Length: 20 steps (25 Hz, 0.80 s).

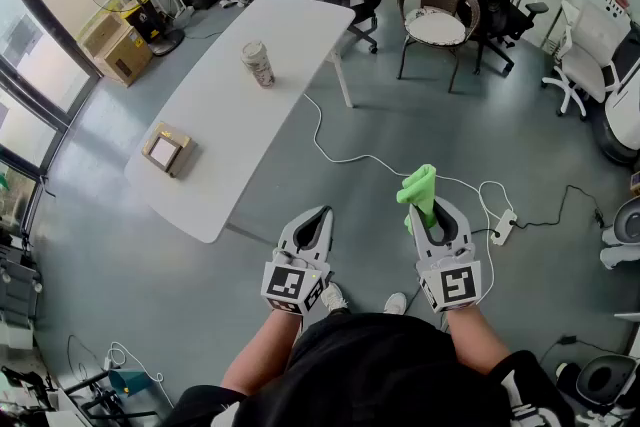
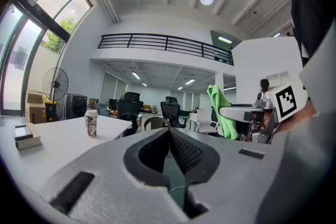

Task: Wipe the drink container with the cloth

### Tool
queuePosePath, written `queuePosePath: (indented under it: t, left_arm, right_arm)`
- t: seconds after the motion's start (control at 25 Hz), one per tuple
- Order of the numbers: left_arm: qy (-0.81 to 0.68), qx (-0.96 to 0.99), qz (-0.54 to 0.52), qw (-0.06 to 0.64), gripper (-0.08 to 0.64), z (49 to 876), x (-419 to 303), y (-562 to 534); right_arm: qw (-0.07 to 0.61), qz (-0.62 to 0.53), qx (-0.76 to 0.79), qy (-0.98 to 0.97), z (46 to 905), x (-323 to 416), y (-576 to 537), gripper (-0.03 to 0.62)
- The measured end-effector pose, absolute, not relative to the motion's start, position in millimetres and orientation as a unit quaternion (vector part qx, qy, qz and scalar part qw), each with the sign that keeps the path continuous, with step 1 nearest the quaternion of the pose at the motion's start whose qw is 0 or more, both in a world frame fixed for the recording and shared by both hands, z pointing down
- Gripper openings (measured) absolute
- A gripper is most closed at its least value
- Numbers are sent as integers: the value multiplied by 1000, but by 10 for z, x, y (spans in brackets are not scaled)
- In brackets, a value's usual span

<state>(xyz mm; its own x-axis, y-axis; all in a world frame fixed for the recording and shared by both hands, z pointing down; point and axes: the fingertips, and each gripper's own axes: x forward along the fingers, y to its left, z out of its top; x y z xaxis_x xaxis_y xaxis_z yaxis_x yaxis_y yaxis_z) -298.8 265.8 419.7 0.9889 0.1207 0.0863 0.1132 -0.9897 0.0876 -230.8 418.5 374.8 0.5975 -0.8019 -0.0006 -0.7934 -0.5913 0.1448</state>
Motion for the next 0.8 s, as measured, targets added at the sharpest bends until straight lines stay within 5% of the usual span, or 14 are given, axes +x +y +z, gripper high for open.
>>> queuePosePath:
  t: [0.8]
  left_arm:
    - [35, 996, 72, 42, 15, 4492, -3493, 1506]
  right_arm:
    - [127, -37, 870, -474, 3890, -2677, 2964, 117]
